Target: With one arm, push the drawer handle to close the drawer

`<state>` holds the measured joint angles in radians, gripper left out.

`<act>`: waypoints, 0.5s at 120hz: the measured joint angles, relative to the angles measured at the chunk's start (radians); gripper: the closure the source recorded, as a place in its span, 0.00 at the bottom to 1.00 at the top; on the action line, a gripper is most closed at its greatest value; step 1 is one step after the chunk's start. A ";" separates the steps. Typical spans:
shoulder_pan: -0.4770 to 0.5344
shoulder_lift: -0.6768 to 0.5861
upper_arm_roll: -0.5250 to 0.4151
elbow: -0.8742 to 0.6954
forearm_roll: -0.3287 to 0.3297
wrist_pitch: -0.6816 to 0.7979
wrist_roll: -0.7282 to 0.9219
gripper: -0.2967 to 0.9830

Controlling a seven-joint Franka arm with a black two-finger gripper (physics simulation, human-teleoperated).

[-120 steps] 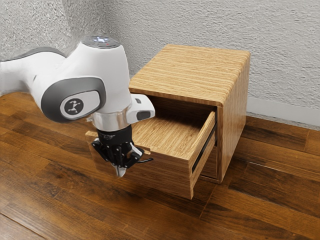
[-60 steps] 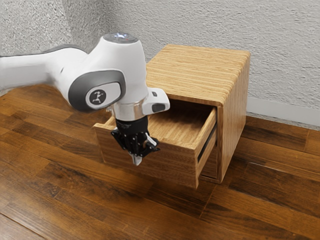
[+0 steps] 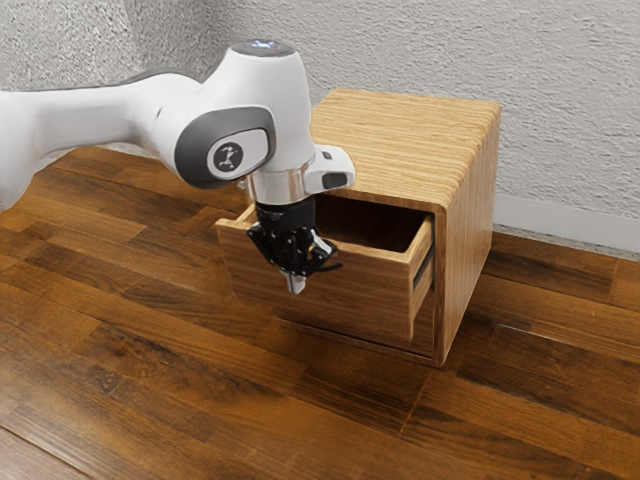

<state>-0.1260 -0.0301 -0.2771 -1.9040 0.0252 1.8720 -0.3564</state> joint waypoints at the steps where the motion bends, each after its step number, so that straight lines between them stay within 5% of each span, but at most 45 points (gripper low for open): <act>1: 0.000 0.002 0.001 0.003 0.000 0.000 0.001 0.84; 60: 0.006 0.137 0.033 0.162 0.034 0.011 0.026 0.85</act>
<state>-0.1202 0.1068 -0.2439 -1.7423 0.0595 1.8835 -0.3304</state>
